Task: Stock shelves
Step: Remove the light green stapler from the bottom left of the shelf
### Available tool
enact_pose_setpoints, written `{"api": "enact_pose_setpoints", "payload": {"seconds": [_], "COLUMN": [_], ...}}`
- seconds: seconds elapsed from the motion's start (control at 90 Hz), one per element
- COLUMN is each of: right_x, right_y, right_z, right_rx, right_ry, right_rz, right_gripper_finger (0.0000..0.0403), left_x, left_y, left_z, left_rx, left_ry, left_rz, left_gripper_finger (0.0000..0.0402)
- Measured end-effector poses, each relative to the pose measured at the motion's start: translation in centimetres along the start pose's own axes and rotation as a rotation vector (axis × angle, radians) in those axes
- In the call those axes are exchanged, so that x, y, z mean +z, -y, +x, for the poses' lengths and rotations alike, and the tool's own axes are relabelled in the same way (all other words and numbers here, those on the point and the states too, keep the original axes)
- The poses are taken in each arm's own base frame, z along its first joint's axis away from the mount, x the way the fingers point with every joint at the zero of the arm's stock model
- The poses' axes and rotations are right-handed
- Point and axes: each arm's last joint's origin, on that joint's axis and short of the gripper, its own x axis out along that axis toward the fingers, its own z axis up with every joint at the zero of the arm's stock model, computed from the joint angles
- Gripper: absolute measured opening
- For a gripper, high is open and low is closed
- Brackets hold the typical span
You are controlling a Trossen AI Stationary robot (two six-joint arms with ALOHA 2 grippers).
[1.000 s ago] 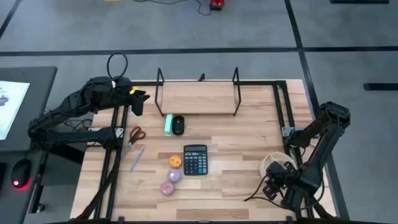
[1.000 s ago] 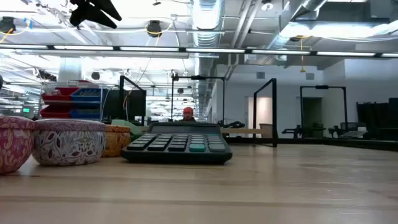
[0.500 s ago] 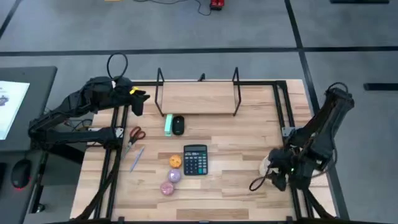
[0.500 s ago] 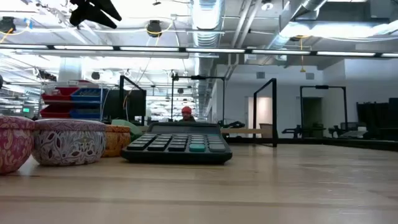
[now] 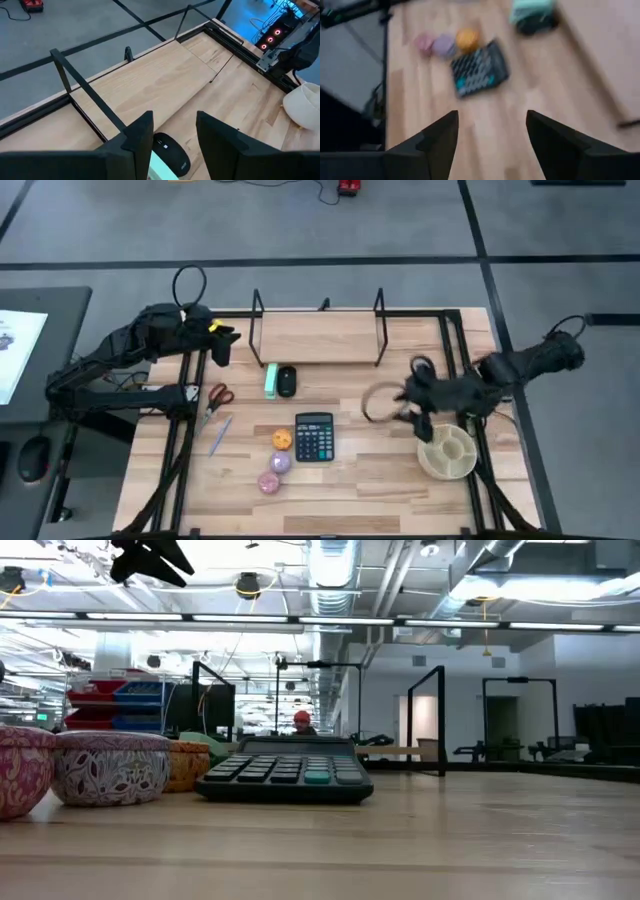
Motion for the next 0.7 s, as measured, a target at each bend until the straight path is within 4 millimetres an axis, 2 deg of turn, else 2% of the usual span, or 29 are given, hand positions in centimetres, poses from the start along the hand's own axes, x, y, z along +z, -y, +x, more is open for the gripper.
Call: {"api": "enact_pose_setpoints", "payload": {"seconds": [0.133,0.356,0.511,0.7], "right_x": [3.0,7.0,8.7,9.2], "right_y": [1.3,3.8,5.8,6.3], "right_z": [1.7,4.5,5.7,6.0], "right_rx": [-0.067,-0.126,-0.174,-0.185], "right_ry": [0.067,0.213,0.272,0.283], "right_rz": [0.068,0.232,0.512,0.546], "right_gripper_finger": [0.0223,0.0223,0.0223,0.0223], "left_x": [-0.1,-0.4,-1.2,-2.9], "left_y": [0.1,0.6,2.2,3.6], "left_z": [0.0,0.7,2.8,6.2], "left_rx": [-0.038,-0.117,-0.132,-0.021], "left_ry": [-0.019,-0.100,-0.192,-0.322], "left_rz": [-0.019,-0.049,-0.029,-0.125], "left_gripper_finger": [0.0127,0.0127,0.0127,0.0127]}}
